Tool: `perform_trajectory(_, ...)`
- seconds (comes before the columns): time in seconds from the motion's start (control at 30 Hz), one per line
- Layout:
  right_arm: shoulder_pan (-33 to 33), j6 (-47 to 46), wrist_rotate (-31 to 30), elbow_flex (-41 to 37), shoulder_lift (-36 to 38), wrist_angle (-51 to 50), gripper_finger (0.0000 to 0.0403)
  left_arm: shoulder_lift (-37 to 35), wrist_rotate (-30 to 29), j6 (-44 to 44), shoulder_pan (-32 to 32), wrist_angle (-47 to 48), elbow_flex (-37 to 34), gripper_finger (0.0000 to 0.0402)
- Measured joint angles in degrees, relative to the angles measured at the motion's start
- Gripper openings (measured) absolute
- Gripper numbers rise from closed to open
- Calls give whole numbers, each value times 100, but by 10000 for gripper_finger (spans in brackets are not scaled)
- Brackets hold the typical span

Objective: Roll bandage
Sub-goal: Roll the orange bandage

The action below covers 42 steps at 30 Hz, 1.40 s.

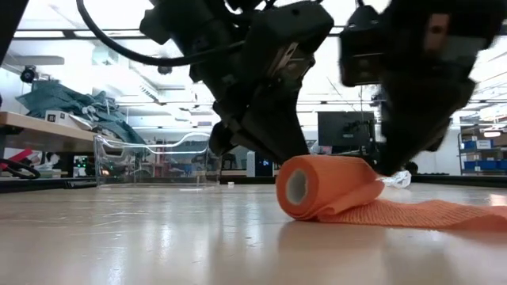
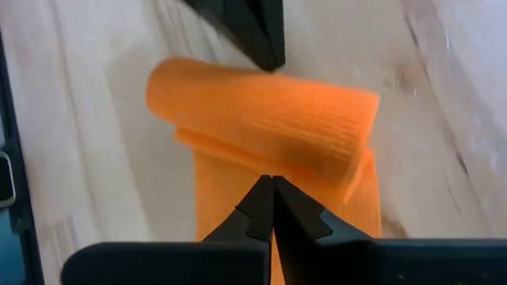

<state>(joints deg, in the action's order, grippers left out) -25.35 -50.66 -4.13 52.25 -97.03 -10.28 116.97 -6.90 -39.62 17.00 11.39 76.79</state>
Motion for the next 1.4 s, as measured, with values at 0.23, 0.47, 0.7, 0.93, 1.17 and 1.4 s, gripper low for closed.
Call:
perform_trajectory(0.23, -411, -336, 0, -2, 295, -832, 2, 0, 2, 40, 4, -35, 42, 0)
perform_trajectory(0.47, -956, 257, 1, -2, 332, -1123, 2, 0, -3, 109, 4, -28, 33, 0)
perform_trajectory(0.7, -1464, 1052, -300, -22, 329, -1083, 2, 0, -161, 255, 4, -28, 7, 0)
perform_trajectory(0.93, -1685, 1110, -345, -26, 212, -963, 29, 0, -184, 306, 5, -27, -6, 0)
perform_trajectory(1.17, -1693, 867, -649, -26, -147, -724, 123, 0, -311, 315, 36, -134, -11, 0)
perform_trajectory(1.4, -1711, 625, -681, -7, -383, -644, 190, 0, -317, 315, 83, -185, -11, 0)
